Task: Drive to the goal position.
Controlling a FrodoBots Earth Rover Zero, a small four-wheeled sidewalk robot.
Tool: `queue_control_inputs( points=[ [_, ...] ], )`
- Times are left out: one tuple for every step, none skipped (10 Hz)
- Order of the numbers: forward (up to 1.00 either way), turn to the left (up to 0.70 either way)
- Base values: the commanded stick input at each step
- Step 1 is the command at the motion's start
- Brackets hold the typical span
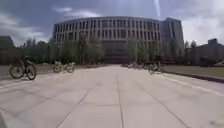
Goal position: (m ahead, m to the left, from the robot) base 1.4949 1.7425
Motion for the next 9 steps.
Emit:
queue_control_inputs(
  points=[
    [0.7, 0.01],
    [0.7, 0.01],
    [0.7, 0.03],
    [0.7, 0.05],
    [0.7, 0.05],
    [0.7, 0.03],
    [0.7, 0.02],
    [0.7, 0.01],
    [0.7, 0.0]
  ],
)
